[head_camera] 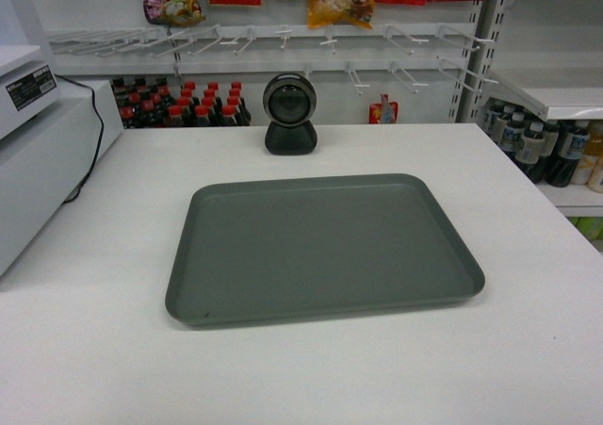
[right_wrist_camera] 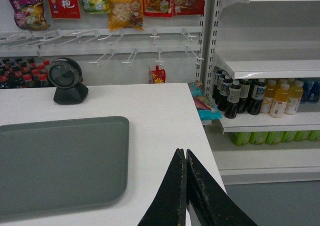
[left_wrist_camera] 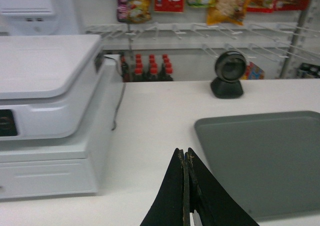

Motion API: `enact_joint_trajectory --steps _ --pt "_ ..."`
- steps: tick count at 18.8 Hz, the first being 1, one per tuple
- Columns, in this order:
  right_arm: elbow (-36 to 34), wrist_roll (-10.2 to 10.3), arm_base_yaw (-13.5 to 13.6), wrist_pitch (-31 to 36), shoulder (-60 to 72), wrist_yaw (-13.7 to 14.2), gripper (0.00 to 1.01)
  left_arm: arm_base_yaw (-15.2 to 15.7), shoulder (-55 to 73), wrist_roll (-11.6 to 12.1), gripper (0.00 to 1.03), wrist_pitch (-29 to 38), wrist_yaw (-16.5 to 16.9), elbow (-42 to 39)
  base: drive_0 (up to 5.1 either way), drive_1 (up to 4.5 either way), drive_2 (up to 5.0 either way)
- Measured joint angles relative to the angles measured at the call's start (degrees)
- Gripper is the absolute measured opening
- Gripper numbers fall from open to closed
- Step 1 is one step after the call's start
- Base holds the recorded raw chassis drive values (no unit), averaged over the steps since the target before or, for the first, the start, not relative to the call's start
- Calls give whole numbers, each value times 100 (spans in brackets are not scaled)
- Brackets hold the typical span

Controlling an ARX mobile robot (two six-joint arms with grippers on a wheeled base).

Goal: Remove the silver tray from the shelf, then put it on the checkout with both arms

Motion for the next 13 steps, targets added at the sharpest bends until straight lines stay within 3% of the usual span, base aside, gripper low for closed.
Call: enact_joint_trajectory --steps 13 --pt "-365 0 0 -3003 -3528 0 3 20 -3355 0 1 -2929 66 -254 0 0 0"
